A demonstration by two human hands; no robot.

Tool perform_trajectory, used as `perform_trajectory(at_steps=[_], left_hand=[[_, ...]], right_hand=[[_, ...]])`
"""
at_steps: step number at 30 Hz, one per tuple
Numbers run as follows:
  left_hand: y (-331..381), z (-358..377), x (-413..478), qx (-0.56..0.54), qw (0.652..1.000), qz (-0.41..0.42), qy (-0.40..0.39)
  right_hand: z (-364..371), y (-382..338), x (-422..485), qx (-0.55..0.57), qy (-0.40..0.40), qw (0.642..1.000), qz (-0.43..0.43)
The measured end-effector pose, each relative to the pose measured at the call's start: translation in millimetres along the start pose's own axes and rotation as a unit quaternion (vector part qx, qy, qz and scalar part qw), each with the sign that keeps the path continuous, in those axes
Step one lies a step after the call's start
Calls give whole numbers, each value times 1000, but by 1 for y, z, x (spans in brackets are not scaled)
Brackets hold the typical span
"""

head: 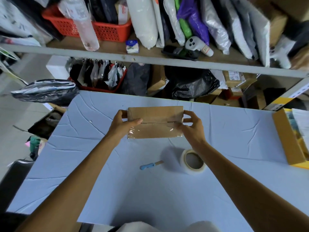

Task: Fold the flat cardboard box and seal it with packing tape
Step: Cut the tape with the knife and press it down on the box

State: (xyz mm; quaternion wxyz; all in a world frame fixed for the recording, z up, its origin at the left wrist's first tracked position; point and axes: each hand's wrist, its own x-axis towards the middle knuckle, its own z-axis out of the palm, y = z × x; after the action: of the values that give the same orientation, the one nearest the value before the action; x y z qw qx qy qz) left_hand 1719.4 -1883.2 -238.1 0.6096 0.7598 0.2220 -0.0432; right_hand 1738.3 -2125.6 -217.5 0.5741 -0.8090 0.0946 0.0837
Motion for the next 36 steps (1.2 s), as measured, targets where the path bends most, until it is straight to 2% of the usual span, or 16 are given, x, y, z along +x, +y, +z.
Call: perform_trajectory(at_steps=[4, 7, 11, 14, 19, 23, 30, 36], left_hand=[[2, 2, 3, -77, 997, -14, -29], [5, 5, 7, -137, 990, -31, -9], [7, 5, 7, -122, 992, -27, 28], [9, 3, 5, -117, 993, -35, -8], [13, 0, 3, -100, 993, 17, -56], [18, -1, 3, -100, 994, 28, -43], [19, 2, 1, -94, 994, 57, 4], [17, 1, 2, -17, 997, 74, 7]], right_hand=[[-9, -8, 5, 44, 47, 998, 0], [-7, -10, 7, 62, 67, 996, 9], [-4, -9, 6, 34, 81, 996, 4], [-7, -8, 6, 42, 74, 996, 11], [-8, -9, 7, 40, 36, 999, -7], [-9, -7, 8, 46, 28, 999, 2], [-10, -6, 12, 40, 65, 997, -2], [-10, -6, 17, 18, 18, 999, -25]])
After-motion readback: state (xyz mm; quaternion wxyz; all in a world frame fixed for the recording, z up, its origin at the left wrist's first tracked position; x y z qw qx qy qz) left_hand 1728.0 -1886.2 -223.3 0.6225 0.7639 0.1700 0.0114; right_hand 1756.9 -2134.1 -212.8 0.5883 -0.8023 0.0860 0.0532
